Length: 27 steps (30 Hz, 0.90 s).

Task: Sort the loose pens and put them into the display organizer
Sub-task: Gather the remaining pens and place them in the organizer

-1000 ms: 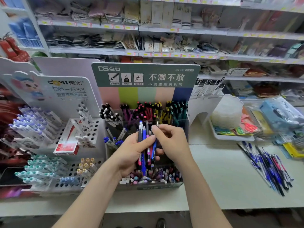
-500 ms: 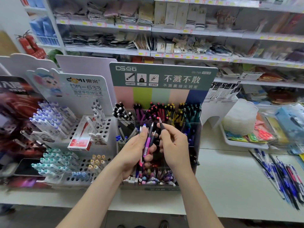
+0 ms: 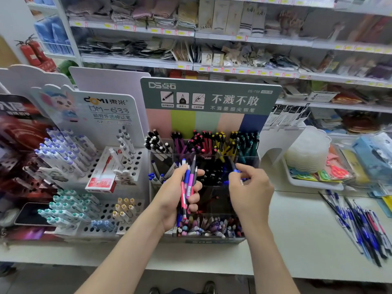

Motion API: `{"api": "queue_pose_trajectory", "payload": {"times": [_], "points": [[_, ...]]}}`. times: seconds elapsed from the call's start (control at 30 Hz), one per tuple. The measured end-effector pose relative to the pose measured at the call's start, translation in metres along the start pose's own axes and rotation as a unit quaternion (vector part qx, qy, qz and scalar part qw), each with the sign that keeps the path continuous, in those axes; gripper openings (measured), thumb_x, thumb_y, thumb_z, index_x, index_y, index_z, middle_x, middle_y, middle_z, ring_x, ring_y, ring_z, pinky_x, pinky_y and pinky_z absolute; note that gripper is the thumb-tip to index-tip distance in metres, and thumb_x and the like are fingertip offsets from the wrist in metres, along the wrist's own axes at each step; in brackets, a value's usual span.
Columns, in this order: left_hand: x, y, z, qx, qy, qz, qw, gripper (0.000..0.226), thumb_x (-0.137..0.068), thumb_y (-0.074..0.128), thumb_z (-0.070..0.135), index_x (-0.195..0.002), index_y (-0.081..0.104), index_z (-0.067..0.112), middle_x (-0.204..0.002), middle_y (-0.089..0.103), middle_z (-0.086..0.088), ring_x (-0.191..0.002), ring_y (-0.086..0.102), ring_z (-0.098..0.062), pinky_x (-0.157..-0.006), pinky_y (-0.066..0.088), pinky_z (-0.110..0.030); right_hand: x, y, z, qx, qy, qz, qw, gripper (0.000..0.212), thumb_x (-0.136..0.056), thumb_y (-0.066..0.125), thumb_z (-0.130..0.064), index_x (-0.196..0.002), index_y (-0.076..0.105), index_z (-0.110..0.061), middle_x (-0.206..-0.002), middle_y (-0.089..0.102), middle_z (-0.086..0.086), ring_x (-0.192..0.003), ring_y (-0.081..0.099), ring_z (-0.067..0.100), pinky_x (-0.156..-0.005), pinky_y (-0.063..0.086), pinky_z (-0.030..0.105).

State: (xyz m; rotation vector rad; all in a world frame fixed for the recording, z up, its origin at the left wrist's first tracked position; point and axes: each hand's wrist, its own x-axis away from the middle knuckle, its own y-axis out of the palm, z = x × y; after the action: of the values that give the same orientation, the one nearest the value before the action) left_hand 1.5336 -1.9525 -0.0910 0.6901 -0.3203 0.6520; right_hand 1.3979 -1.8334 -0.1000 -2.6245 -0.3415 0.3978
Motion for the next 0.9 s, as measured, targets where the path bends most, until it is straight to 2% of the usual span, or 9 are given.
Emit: {"api": "queue_pose_trajectory", "payload": {"times": [0.1, 0.2, 0.3, 0.43, 0.5, 0.63, 0.7, 0.77, 0.9], "points": [[-0.002, 0.008, -0.004, 0.028, -0.025, -0.031, 0.999, 0.059, -0.110, 0.038, 0.049, -0.140, 0.060, 0.003, -0.077, 0.049, -0.003, -0.056, 0.035, -0.013, -0.045, 0.034, -0.026, -0.007, -0.016, 0.014, 0.057, -0.010, 0.053, 0.997, 0.022, -0.088, 0.069, -0.006, -0.101, 0.083, -0.017, -0.098, 0.067, 0.005, -0.071, 0.058, 0.004, -0.068, 0.036, 0.011], [-0.004, 0.017, -0.007, 0.028, -0.039, -0.053, 0.997, 0.058, -0.107, 0.038, 0.043, -0.139, 0.060, 0.001, -0.079, 0.049, -0.004, -0.056, 0.037, -0.014, -0.045, 0.035, -0.027, -0.012, -0.025, 0.030, 0.102, -0.029, 0.065, 0.992, 0.031, -0.087, 0.070, -0.001, -0.115, 0.078, -0.013, -0.096, 0.071, 0.004, -0.073, 0.058, 0.017, -0.075, 0.041, 0.024], [-0.005, 0.023, -0.010, 0.036, -0.044, -0.071, 0.996, 0.056, -0.105, 0.035, 0.041, -0.135, 0.062, 0.002, -0.081, 0.052, -0.006, -0.058, 0.039, -0.016, -0.048, 0.037, -0.029, -0.022, -0.027, 0.047, 0.082, -0.034, 0.014, 0.996, 0.032, -0.096, 0.070, -0.005, -0.127, 0.070, -0.014, -0.100, 0.076, 0.003, -0.083, 0.066, 0.024, -0.081, 0.052, 0.033], [-0.005, 0.027, -0.013, 0.031, -0.052, -0.076, 0.995, 0.049, -0.107, 0.036, 0.039, -0.132, 0.061, 0.004, -0.082, 0.053, -0.006, -0.060, 0.041, -0.017, -0.053, 0.039, -0.031, -0.027, -0.021, 0.061, 0.065, -0.074, -0.067, 0.993, 0.016, -0.108, 0.056, -0.013, -0.122, 0.056, -0.021, -0.099, 0.072, 0.001, -0.086, 0.067, 0.028, -0.072, 0.050, 0.042], [-0.006, 0.027, -0.015, 0.023, -0.051, -0.069, 0.996, 0.048, -0.111, 0.037, 0.041, -0.133, 0.060, 0.005, -0.083, 0.053, -0.005, -0.060, 0.042, -0.017, -0.053, 0.040, -0.031, -0.027, -0.025, 0.061, 0.046, -0.116, -0.037, 0.992, 0.012, -0.109, 0.055, -0.014, -0.119, 0.056, -0.021, -0.098, 0.072, -0.002, -0.084, 0.068, 0.021, -0.073, 0.053, 0.041], [-0.008, 0.026, -0.019, 0.015, -0.038, -0.050, 0.998, 0.049, -0.113, 0.038, 0.043, -0.136, 0.061, 0.006, -0.086, 0.056, -0.005, -0.063, 0.045, -0.016, -0.057, 0.043, -0.032, -0.030, -0.036, 0.046, -0.064, -0.144, 0.117, 0.981, 0.014, -0.112, 0.049, -0.013, -0.125, 0.054, -0.008, -0.102, 0.073, 0.001, -0.092, 0.070, 0.012, -0.082, 0.054, 0.025], [-0.009, 0.026, -0.021, 0.012, -0.032, -0.039, 0.999, 0.050, -0.113, 0.041, 0.043, -0.139, 0.060, 0.005, -0.088, 0.058, -0.005, -0.065, 0.047, -0.017, -0.059, 0.045, -0.033, -0.032, -0.034, 0.042, -0.080, -0.165, 0.117, 0.976, 0.014, -0.111, 0.051, -0.010, -0.125, 0.054, -0.007, -0.101, 0.072, 0.003, -0.093, 0.070, 0.011, -0.083, 0.054, 0.021], [-0.009, 0.027, -0.021, 0.016, -0.029, -0.033, 0.999, 0.050, -0.113, 0.043, 0.043, -0.141, 0.059, 0.006, -0.090, 0.059, -0.005, -0.067, 0.049, -0.017, -0.060, 0.047, -0.033, -0.033, -0.026, 0.050, -0.032, -0.197, 0.074, 0.977, 0.013, -0.108, 0.057, -0.008, -0.121, 0.059, -0.008, -0.100, 0.070, 0.002, -0.087, 0.067, 0.011, -0.079, 0.054, 0.021], [-0.007, 0.030, -0.021, 0.021, -0.025, -0.028, 0.999, 0.049, -0.112, 0.045, 0.042, -0.143, 0.057, 0.006, -0.090, 0.058, -0.005, -0.067, 0.050, -0.017, -0.061, 0.046, -0.033, -0.032, -0.007, 0.079, 0.110, -0.200, 0.028, 0.973, 0.018, -0.100, 0.072, -0.013, -0.117, 0.076, -0.017, -0.105, 0.063, 0.003, -0.098, 0.052, 0.021, -0.083, 0.051, 0.040]]}}
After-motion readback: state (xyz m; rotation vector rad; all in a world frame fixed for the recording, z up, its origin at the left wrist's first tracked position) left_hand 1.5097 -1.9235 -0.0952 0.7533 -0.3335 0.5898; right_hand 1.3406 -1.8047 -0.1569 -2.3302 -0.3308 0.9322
